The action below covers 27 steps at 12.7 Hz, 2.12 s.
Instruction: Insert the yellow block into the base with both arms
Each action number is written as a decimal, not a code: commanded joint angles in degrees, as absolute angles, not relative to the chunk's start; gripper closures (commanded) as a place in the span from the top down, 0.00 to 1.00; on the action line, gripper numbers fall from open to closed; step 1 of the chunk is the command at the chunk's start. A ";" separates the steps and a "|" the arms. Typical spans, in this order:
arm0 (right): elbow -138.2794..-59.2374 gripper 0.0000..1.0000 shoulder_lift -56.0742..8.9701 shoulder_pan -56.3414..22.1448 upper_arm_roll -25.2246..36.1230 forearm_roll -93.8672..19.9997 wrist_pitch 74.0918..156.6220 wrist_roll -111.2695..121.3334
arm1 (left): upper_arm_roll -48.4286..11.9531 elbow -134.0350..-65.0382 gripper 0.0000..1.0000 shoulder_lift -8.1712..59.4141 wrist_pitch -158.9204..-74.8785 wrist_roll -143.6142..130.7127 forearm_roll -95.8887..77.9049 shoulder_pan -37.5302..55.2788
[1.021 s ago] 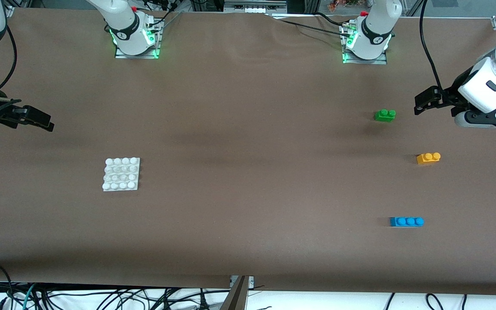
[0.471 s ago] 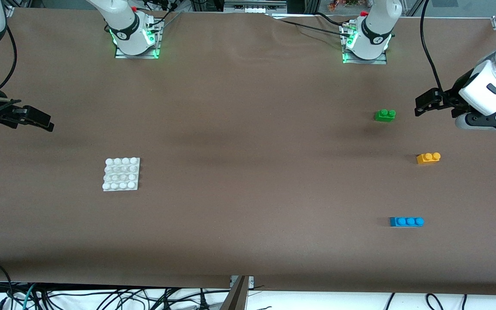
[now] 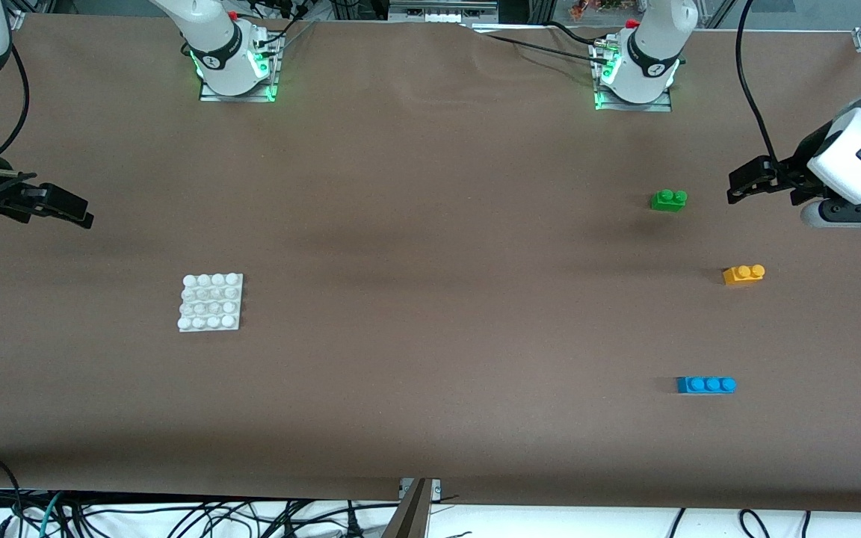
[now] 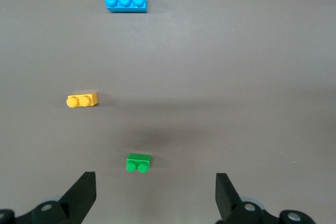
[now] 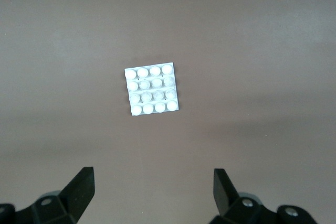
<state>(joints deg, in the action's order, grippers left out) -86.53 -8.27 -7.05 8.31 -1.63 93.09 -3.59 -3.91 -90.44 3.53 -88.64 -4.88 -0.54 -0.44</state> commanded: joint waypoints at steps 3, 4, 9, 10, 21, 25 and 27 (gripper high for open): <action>-86.48 1.00 -8.26 -7.12 8.35 -1.05 92.55 -4.04 | -4.57 -90.53 1.00 3.43 -88.42 -4.22 2.29 -0.97; -86.48 1.00 -8.26 -7.21 8.35 -1.05 92.55 -4.04 | -4.57 -90.53 1.00 3.34 -88.42 -4.31 2.29 -0.97; -86.84 1.00 -8.44 -7.21 8.35 -0.97 92.64 -4.13 | -4.83 -89.65 1.00 3.69 -88.07 -4.92 2.11 -0.09; -86.84 1.00 -9.05 -7.12 8.35 -0.97 92.72 -4.13 | -4.83 -89.65 1.00 3.78 -88.07 -4.92 2.11 -0.09; -88.84 1.00 -26.89 -5.81 8.44 -2.63 107.37 -3.96 | -4.92 -89.56 1.00 3.78 -88.33 -4.92 1.85 0.00; -97.19 1.00 -27.68 -4.57 8.35 -10.53 120.82 -0.37 | -4.75 -89.65 1.00 3.78 -88.24 -4.83 1.84 -0.09; -98.87 1.00 -30.05 -3.44 8.35 -13.25 124.44 2.36 | -4.66 -89.74 1.00 3.78 -88.24 -4.75 1.93 -0.26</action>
<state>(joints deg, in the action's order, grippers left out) -96.39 -29.47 -4.62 8.56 -10.26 121.17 -0.61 -4.66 -90.36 3.58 -88.64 -4.88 0.58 -0.32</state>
